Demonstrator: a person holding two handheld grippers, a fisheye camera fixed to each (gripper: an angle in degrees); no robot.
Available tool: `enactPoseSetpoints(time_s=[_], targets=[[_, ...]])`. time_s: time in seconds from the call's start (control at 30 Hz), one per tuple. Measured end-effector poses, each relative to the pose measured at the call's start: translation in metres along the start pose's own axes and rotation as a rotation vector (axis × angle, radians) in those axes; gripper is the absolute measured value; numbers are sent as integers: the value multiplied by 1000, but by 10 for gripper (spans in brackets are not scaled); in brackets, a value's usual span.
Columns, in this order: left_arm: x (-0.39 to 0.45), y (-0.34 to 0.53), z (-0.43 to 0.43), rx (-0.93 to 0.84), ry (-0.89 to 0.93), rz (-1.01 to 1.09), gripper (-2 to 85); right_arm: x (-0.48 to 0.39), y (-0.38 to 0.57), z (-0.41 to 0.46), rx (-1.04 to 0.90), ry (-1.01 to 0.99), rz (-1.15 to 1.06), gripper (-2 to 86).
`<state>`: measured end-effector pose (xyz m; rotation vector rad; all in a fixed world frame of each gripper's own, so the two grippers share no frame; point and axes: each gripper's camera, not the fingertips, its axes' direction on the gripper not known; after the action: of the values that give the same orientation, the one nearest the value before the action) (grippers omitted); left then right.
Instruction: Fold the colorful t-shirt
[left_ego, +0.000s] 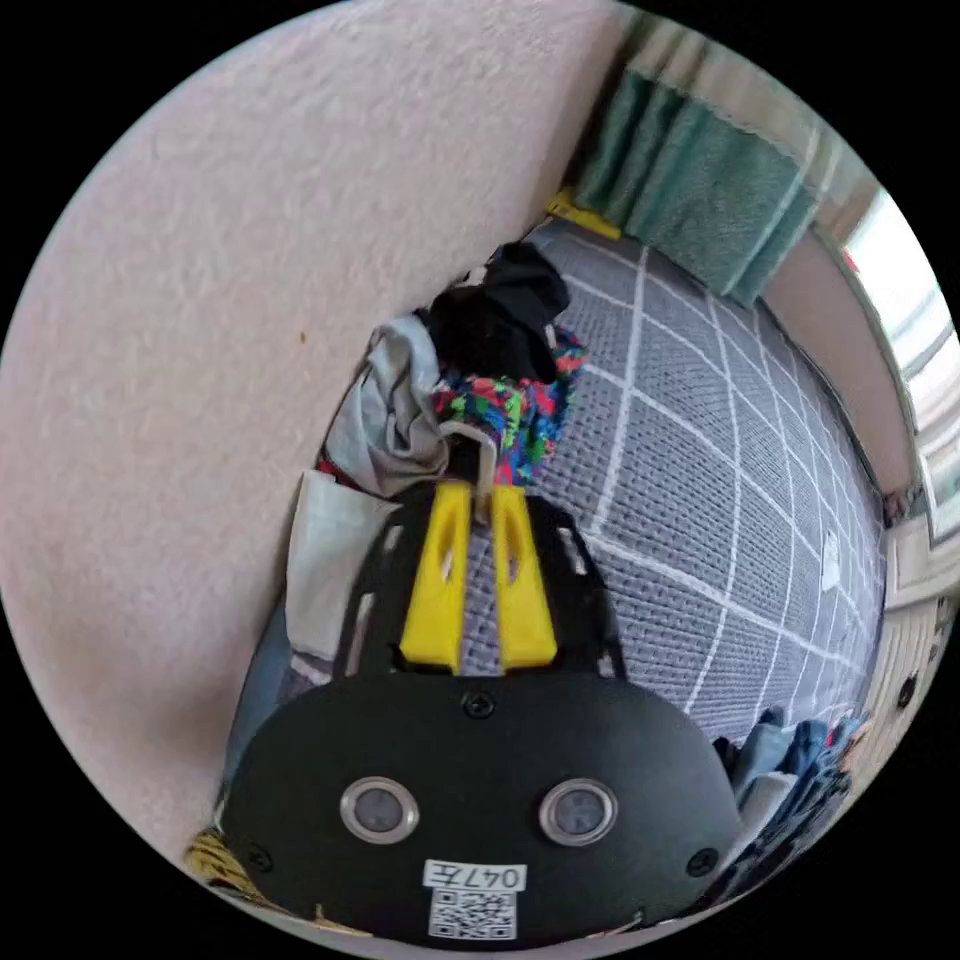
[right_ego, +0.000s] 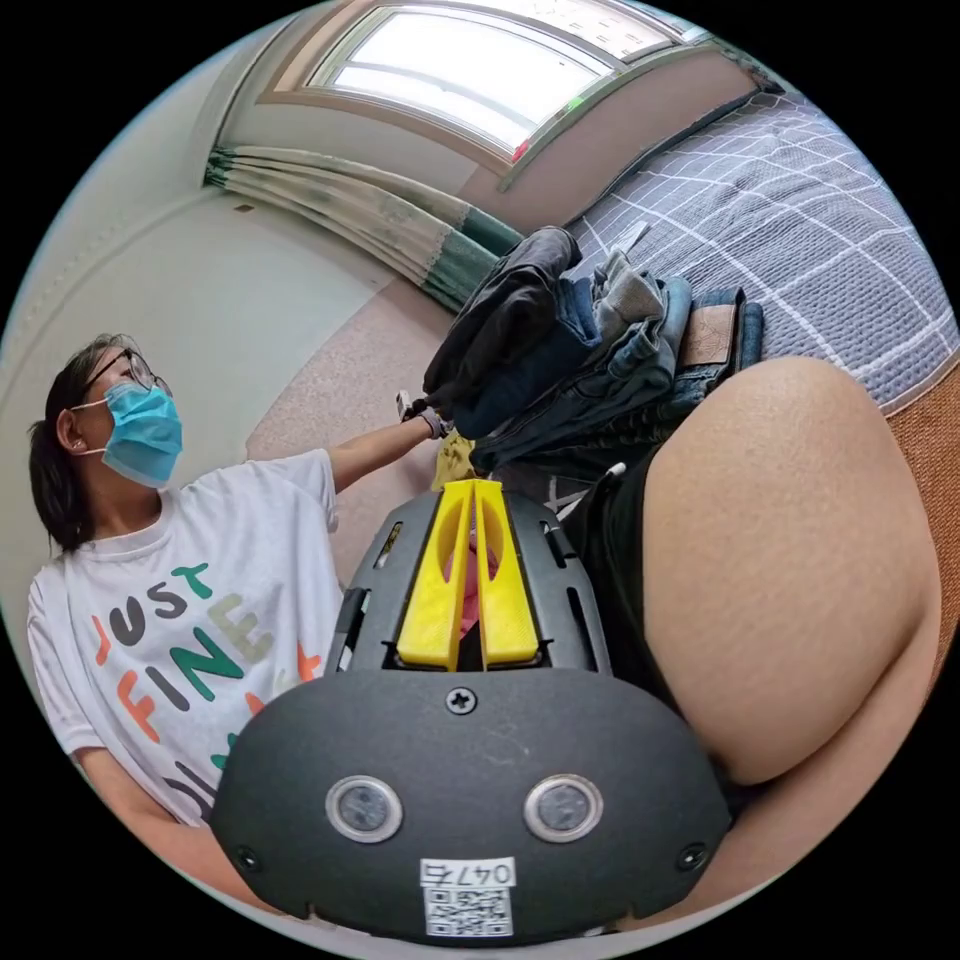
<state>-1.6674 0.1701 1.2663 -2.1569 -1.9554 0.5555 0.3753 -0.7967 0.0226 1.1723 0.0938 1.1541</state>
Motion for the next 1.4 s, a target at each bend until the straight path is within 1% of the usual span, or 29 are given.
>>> enactPoseSetpoints(time_s=[0.03,0.07,0.1,0.13,0.17,0.23,0.27,0.33,0.37,0.43,0.47,0.53,0.57,0.63,0.67,0.73,0.77,0.87,0.93,1.0,1.03,1.1,1.13,1.17,1.23,1.27,1.33,1.37,1.4], targets=[[-1,5,3,26,158,-2,-4,-3,3,-2,1,11,0,-12],[-1,10,1,59,252,-9,-5,-5,4,-3,2,17,-1,-12],[0,27,-10,132,401,-34,-8,-8,7,-6,4,24,-5,-12],[7,48,-29,212,509,-22,-9,-11,11,-9,7,26,-8,-12],[14,59,-42,247,549,10,-9,-12,13,-11,9,25,-10,-12],[48,107,-101,381,672,187,-10,-17,22,-19,17,15,-17,-12],[57,118,-116,410,726,233,-10,-19,25,-21,17,12,-19,-12],[94,158,-179,471,1013,388,-10,-24,33,-28,10,-4,-32,-12],[105,168,-196,479,1081,428,-10,-25,35,-30,7,-10,-35,-12],[157,216,-271,521,1290,624,-10,-29,44,-40,9,-40,-47,-12],[170,231,-289,533,1325,674,-10,-30,46,-42,12,-48,-51,-12],[226,294,-356,578,1442,868,-10,-38,59,-56,41,-58,-75,-10],[239,310,-369,580,1481,910,-10,-41,63,-61,50,-61,-87,-9],[296,373,-404,521,1702,1056,-10,-61,82,-84,109,-83,-155,6],[311,389,-410,497,1765,1092,-10,-67,88,-91,129,-85,-172,13],[368,455,-430,395,1956,1209,-10,-95,114,-128,235,-80,-227,77],[382,473,-435,388,1978,1237,-10,-103,121,-139,267,-83,-241,97],[439,556,-444,442,1994,1311,-10,-142,151,-207,455,-75,-314,192],[489,615,-436,367,2096,1331,-10,-167,166,-254,574,-8,-365,215],[531,658,-430,270,2153,1353,-10,-187,167,-277,588,-49,-421,235],[560,688,-427,239,2138,1375,-10,-203,167,-287,572,-114,-477,245],[606,736,-417,234,2076,1402,-10,-229,174,-300,553,-151,-582,242],[636,766,-405,229,2042,1410,-10,-241,184,-311,550,-112,-635,157],[652,780,-398,220,2034,1414,-10,-245,190,-319,551,-80,-651,114],[720,833,-362,120,2012,1453,-10,-240,217,-363,579,104,-615,53],[739,845,-350,81,1994,1456,-10,-234,225,-379,593,145,-584,48],[814,892,-295,-97,1905,1492,-10,-208,265,-464,715,297,-399,36],[833,905,-279,-140,1884,1518,-10,-206,279,-486,761,346,-363,35],[870,935,-246,-221,1840,1595,-10,-208,306,-526,853,476,-329,34]])
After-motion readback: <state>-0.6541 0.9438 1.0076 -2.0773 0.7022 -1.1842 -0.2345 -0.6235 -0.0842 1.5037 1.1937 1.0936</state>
